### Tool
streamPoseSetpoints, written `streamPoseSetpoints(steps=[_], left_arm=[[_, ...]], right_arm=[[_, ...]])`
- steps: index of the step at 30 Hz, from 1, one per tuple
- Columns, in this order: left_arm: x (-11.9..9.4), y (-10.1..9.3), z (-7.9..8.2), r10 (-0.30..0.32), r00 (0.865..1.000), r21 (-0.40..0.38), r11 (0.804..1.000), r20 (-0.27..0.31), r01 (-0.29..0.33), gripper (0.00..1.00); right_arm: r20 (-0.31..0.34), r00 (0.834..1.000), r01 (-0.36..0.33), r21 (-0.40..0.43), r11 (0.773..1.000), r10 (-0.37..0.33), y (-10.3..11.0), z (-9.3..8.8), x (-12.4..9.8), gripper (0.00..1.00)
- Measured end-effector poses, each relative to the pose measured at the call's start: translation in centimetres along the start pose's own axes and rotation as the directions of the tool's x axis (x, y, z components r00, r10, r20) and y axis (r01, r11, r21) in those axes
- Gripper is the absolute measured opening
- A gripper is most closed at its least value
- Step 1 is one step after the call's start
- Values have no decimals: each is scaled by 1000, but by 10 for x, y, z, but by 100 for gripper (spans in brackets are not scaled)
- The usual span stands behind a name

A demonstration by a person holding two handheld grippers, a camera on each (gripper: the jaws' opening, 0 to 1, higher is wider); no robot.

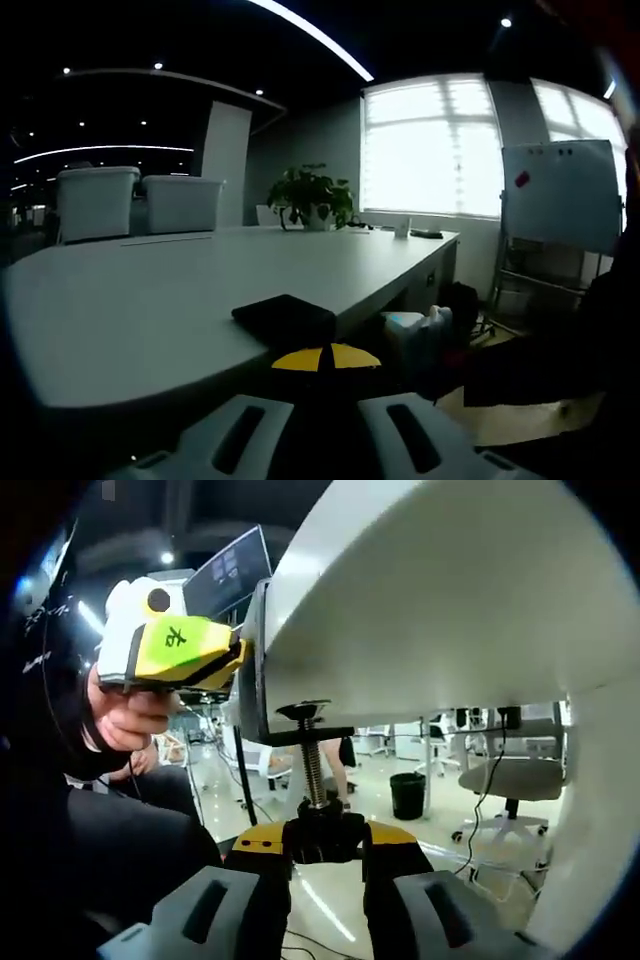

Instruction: Clamp the fixed fixture on the desktop, loosen the retaining clip, secure it to the edge of the desk, and tighten the retaining clip.

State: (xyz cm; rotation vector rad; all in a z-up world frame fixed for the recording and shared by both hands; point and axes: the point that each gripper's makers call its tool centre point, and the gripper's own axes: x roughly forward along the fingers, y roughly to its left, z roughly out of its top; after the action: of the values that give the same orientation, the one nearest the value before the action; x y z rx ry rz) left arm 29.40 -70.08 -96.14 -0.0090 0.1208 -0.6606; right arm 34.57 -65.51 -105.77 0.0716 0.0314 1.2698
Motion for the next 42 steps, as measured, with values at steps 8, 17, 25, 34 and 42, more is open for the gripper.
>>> streamPoseSetpoints(steps=[8, 17, 25, 34, 42], left_arm=[[-1, -1, 0, 5, 1000, 5, 1000, -8, -5, 1], [-1, -1, 0, -5, 1000, -6, 1000, -13, 5, 1], [2, -5, 6, -25, 1000, 2, 1000, 15, 25, 1], [1, -5, 9, -47, 998, 4, 999, 37, 47, 1], [1, -5, 10, -59, 997, -4, 998, 40, 59, 1]], right_arm=[[-1, 1000, -6, 13, 1000, 6, 2, -1, 0, 26], [27, 987, 159, 21, 987, -160, -4, -4, -11, 39], [45, 932, 358, 44, 933, -360, 3, -7, -28, 72], [98, 793, 605, 0, 797, -602, 7, 13, -37, 51], [46, 662, 746, -136, 652, -748, 12, 12, -24, 74]])
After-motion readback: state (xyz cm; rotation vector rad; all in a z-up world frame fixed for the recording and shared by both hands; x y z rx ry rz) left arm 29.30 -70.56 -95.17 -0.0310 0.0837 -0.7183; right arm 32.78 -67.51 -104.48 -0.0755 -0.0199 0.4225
